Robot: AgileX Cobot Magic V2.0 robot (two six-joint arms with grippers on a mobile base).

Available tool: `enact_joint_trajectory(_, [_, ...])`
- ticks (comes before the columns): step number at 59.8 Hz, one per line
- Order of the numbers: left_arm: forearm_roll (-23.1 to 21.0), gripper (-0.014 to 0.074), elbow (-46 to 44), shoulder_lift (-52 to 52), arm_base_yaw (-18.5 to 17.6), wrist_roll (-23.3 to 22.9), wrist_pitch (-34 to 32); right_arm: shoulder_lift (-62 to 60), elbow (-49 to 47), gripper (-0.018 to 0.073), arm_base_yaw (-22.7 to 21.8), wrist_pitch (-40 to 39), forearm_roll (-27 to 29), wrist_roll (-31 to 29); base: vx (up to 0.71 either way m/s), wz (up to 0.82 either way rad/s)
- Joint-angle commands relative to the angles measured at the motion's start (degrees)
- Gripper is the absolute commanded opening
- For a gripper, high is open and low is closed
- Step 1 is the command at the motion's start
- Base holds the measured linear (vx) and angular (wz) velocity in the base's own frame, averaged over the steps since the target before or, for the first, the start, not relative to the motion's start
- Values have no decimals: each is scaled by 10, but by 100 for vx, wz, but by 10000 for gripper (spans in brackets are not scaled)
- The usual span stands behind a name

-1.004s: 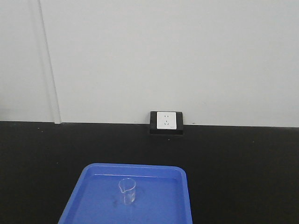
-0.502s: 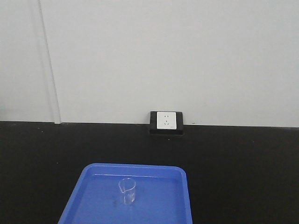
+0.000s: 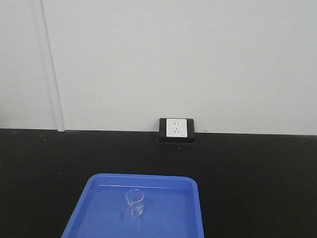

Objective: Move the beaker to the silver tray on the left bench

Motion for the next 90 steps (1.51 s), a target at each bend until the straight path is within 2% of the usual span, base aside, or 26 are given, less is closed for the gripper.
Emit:
enact_joint_trajectory(1, [0,1,11,-4,-2,-1,-47,32,-72,-11,-4,-63,-6,-22,0,0])
enact_joint_trajectory(10, [0,1,11,-4,-2,-1,-47,181,-179,-11,-4,-70,-6,-83,0,0])
enact_joint_trajectory(23, [0,1,11,-4,-2,-1,-47,436,-307,-11,-4,-83,-3,-79,0,0])
enact_joint_trajectory(34, [0,1,11,-4,-2,-1,-47,548,-333,-10,-4,-97,-3,-65,0,0])
enact_joint_trajectory(49, [0,1,11,-4,-2,-1,-47,600,-332,25,-4,-125,-3,-64,0,0])
enact_joint_trajectory(60, [0,1,11,-4,-2,-1,-47,607,-332,171,-4,-125,-3,-64,0,0])
enact_joint_trajectory(68, [0,1,11,-4,-2,-1,-47,619,-332,384,-4,-128,-3,-64,0,0])
enact_joint_trajectory(75, [0,1,11,-4,-2,-1,-47,640,-332,616,-4,-139,-3,-64,0,0])
enact_joint_trajectory(80, [0,1,11,-4,-2,-1,-47,649,-332,729,-4,-153,-3,-64,0,0])
enact_joint_trajectory(90, [0,1,11,-4,-2,-1,-47,651,-332,720,11,-173,-5,-39,0,0])
